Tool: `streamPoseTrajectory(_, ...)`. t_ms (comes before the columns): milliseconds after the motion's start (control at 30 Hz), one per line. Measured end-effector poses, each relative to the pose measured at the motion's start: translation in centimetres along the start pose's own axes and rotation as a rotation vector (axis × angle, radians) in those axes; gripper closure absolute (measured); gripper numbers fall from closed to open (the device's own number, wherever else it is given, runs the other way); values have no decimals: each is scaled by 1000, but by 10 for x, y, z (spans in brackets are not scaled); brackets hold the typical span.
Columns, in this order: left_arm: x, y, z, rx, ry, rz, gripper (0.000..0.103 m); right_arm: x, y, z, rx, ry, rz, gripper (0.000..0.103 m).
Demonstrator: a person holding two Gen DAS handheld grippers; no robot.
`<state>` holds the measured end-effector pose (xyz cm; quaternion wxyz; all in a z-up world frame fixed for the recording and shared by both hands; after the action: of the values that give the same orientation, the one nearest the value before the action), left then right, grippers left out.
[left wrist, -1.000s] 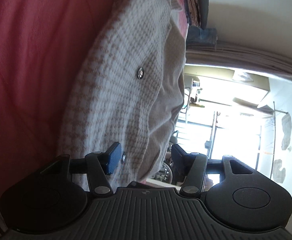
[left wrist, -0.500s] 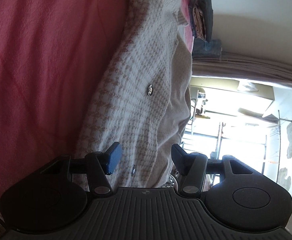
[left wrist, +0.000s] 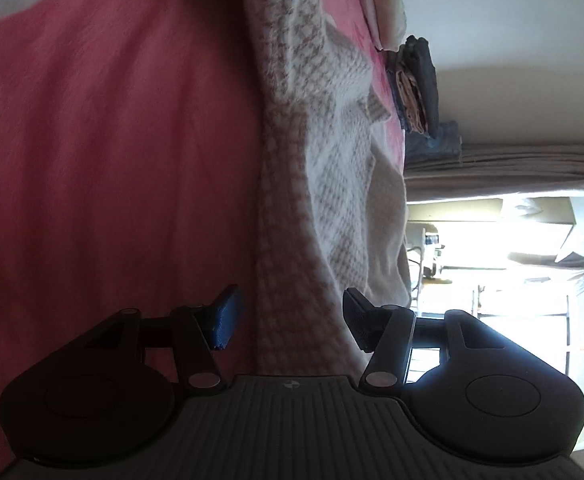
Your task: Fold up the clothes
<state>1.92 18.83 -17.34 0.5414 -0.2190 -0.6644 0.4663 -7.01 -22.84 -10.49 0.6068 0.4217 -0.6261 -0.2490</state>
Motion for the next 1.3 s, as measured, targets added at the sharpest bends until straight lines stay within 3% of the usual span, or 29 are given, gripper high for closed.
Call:
streamPoseTrajectory(100, -2, -15, -21, -124, -66, -75, 45, 15, -2, 7, -9, -32, -8, 98)
streamPoseTrajectory(367, -15, -15, -54, -67, -126, -99, 48, 40, -8, 13, -34, -79, -2, 98)
streamPoseTrajectory(500, -25, -17, -57, -43, -132, -94, 69, 44, -18, 13, -56, -91, -7, 98)
streamPoseTrajectory(600, -30, -28, -57, -94, -147, -145, 83, 49, -20, 14, -62, -84, -12, 98)
streamPoseTrajectory(833, -41, -47, -61, -162, -150, -269, 86, 37, -27, 13, -55, -39, 5, 98)
streamPoseTrajectory(967, -48, -52, -64, -183, -144, -319, 86, 36, -41, 3, -65, 19, 75, 89)
streamPoseTrajectory(1100, -50, -54, -65, -191, -136, -341, 86, 54, -54, -11, -101, -54, 94, 54)
streamPoseTrajectory(1200, -52, -56, -65, -199, -129, -355, 86, 65, -60, -21, -111, -116, 124, 53)
streamPoseTrajectory(1300, -54, -57, -66, -207, -123, -369, 86, 59, -70, -29, -114, -125, 234, 53)
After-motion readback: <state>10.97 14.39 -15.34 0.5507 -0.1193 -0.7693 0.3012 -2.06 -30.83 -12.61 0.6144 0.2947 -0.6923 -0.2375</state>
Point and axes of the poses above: each gripper's, at about its wrist camera, not at the fingertips, and x roughly against the way its jaws point, y to its left, z to its underside, the point moved 3 cm from there along -x, roughly the way its jaws point, and after that the axes turned 8 degrees about y, right-handed, at the moved point
